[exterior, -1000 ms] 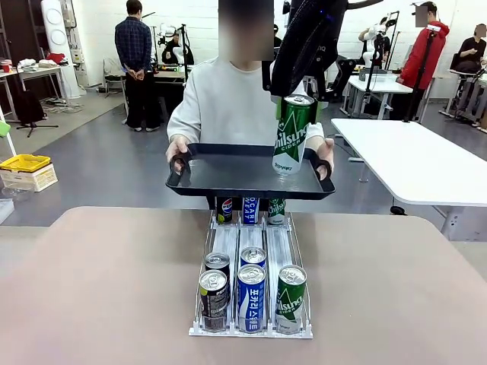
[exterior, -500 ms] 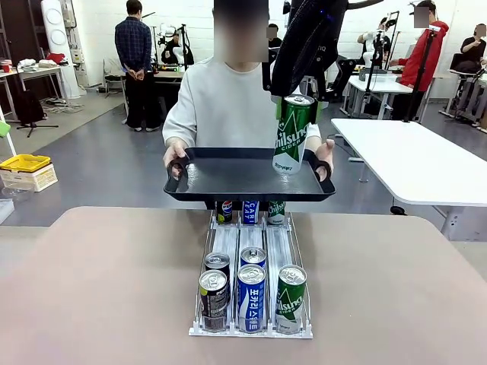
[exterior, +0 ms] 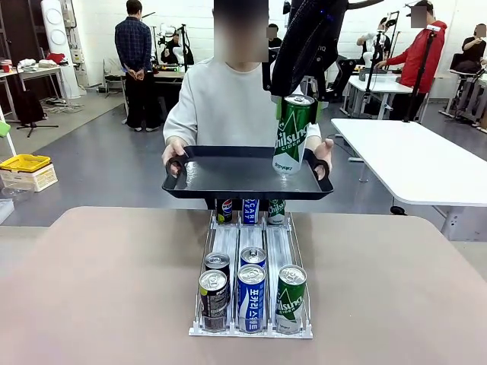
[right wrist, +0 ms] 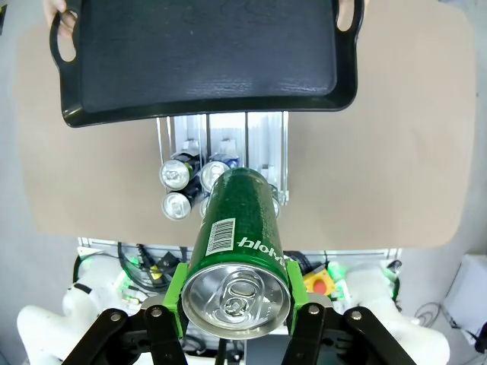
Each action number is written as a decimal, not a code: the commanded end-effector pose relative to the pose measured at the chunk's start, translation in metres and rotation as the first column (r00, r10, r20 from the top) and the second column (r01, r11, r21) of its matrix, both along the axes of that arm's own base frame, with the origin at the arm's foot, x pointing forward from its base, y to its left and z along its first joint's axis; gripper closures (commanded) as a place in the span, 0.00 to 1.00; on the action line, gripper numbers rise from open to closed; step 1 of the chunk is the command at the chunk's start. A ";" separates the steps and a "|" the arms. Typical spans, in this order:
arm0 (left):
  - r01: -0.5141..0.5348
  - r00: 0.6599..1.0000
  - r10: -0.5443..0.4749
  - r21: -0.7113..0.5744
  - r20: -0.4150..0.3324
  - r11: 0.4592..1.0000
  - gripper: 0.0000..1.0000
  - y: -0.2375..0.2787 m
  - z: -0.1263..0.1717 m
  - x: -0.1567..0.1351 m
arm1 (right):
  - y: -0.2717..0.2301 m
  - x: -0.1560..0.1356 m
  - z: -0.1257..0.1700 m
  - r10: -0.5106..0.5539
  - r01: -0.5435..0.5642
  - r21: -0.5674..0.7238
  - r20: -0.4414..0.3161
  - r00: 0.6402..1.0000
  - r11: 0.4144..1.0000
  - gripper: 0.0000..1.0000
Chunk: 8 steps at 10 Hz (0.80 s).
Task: Retrieve and hand over the desired beverage to the person.
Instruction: Place the picked can on the Handle tray extended by the person.
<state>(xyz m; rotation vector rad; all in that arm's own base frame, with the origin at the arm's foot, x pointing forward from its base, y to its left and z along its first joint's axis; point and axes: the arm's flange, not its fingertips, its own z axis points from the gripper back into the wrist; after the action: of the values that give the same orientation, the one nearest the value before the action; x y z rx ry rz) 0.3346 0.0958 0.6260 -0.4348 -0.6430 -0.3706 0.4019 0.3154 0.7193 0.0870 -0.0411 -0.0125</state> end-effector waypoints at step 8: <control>0.008 1.000 -0.008 -0.010 0.018 1.000 0.00 0.001 0.000 0.001 | 0.007 0.141 0.011 0.009 -0.008 -0.025 0.008 1.000 1.000 0.42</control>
<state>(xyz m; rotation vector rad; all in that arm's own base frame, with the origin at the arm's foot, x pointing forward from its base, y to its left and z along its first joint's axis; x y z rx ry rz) 0.3347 0.0958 0.6262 -0.4347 -0.6432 -0.3705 0.5193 0.3065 0.7037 0.0887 -0.0458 -0.0282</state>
